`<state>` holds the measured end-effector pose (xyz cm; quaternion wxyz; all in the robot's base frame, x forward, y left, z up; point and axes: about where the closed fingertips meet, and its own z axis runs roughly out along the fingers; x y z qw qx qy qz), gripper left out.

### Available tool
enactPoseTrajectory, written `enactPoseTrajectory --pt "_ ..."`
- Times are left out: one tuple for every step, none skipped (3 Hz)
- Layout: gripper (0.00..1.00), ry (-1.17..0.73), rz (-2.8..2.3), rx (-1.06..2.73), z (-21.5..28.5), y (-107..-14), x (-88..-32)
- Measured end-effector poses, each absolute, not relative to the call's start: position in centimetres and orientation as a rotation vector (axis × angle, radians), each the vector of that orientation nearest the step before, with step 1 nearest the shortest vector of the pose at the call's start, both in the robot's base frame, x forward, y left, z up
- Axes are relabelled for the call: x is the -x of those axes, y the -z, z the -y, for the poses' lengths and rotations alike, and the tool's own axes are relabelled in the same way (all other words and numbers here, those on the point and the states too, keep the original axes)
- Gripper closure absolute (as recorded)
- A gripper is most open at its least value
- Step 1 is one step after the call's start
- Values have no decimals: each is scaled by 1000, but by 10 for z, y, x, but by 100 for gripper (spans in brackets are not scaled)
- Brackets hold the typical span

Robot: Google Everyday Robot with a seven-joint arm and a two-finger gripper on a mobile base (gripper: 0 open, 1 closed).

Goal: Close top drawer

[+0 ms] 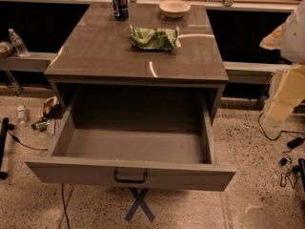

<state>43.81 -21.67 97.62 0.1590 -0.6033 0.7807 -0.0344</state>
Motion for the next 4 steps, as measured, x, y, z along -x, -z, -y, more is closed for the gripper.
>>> enactPoseTrajectory --pt "0 99 -2232 1725 217 -976 -438" --pt "24 72 -2191 1720 212 -966 -439" --pt "55 -40 -2118 1725 189 -903 -447" --pt "86 -95 -2068 1717 175 -854 -450"
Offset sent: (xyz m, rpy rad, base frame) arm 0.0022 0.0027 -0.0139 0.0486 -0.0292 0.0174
